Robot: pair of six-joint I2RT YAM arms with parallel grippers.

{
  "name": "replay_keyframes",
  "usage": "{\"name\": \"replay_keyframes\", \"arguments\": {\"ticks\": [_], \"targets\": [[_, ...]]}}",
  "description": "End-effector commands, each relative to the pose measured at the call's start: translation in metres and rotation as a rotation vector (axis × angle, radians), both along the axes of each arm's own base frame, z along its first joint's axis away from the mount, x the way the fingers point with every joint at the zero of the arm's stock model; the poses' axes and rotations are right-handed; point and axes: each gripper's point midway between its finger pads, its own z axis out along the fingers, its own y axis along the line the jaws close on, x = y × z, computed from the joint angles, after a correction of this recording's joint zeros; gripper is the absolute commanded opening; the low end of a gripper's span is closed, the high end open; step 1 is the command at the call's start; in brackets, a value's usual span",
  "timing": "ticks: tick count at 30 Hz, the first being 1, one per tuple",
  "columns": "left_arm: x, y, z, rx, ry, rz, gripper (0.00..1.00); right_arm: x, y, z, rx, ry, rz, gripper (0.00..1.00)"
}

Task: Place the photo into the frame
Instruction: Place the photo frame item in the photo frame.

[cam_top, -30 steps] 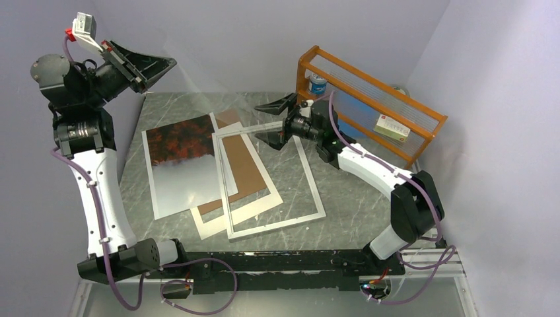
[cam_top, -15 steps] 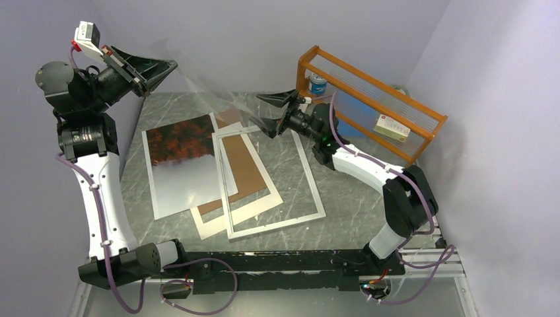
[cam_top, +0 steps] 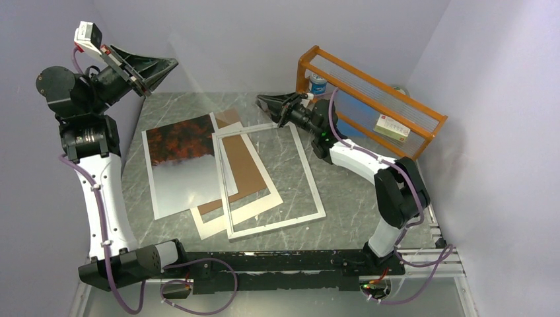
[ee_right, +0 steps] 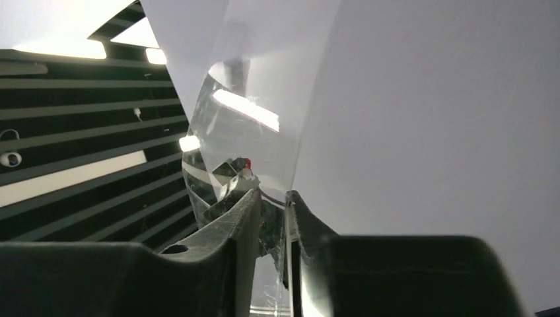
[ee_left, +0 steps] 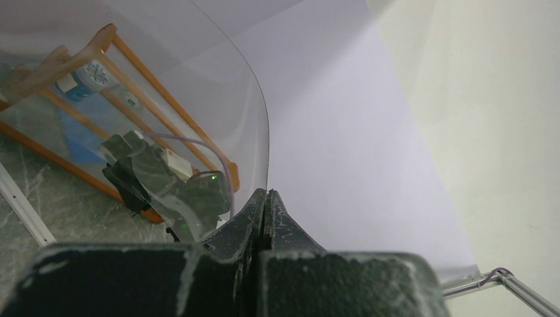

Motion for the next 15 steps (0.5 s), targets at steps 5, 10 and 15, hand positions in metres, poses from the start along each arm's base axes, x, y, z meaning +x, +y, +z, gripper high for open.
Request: {"name": "replay_keyframes", "arguments": {"ticks": [5,10,15], "targets": [[-0.012,-0.002,-0.011,0.084,-0.006,0.064,0.16,-0.004,-0.013,0.048,0.03,-0.132,-0.01,0.04],[-0.003,0.02,-0.066,0.237,0.107,0.268,0.79,0.001,-0.021,0.021,-0.083,-0.126,-0.017,0.0],[-0.004,0.059,-0.158,0.441,0.372,0.47,0.94,0.003,-0.022,-0.027,-0.272,-0.148,0.013,0.0]]}}
